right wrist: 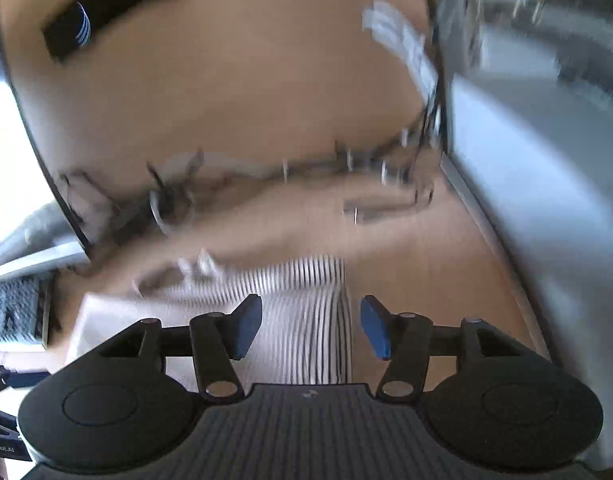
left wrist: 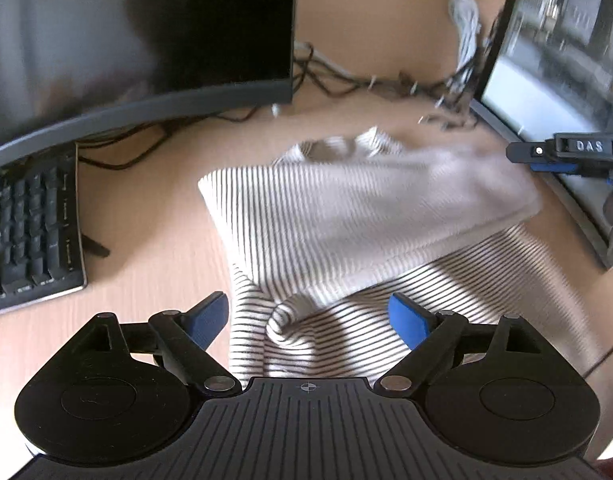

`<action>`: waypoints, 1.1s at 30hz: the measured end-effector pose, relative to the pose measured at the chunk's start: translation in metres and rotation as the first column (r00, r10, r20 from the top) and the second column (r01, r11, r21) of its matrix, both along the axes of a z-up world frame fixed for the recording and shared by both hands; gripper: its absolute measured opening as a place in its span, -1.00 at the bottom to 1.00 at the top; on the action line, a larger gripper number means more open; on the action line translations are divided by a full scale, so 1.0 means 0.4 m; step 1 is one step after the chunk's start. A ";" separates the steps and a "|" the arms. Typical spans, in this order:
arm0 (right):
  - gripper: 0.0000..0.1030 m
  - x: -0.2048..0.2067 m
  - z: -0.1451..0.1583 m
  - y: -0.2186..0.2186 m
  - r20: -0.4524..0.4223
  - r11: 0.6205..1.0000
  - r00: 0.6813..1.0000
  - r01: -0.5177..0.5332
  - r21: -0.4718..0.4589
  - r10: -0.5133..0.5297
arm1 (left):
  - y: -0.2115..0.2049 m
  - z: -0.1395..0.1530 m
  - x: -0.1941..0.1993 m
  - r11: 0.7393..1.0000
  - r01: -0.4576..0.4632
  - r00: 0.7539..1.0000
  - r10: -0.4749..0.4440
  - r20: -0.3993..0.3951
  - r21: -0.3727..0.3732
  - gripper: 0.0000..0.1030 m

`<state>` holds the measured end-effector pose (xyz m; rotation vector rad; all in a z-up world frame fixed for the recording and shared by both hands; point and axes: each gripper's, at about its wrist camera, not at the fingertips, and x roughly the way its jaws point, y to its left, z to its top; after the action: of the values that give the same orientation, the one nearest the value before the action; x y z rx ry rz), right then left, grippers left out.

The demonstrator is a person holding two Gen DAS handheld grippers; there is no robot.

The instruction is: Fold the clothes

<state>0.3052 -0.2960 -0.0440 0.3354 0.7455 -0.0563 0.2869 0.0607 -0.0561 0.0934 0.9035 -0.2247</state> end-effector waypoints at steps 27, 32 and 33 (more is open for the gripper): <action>-0.78 0.043 -0.053 0.060 -0.015 0.953 0.985 -0.172 -0.249 0.174 | 0.056 0.092 0.068 0.946 0.052 0.997 -0.033 0.063 -0.319 0.86; -0.91 0.053 0.027 0.079 0.071 0.951 0.975 -0.187 -0.248 0.211 | 0.013 0.037 0.130 0.922 0.018 1.000 -0.014 0.012 -0.386 0.86; -0.91 0.054 0.052 0.082 0.097 0.949 0.971 -0.188 -0.252 0.218 | 0.018 0.023 0.142 0.926 -0.012 1.000 0.010 -0.005 -0.377 0.86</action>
<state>0.3268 -0.2631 -0.0232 0.0284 0.6381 0.0685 0.3435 0.0679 -0.0469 -0.2700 0.8493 -0.3848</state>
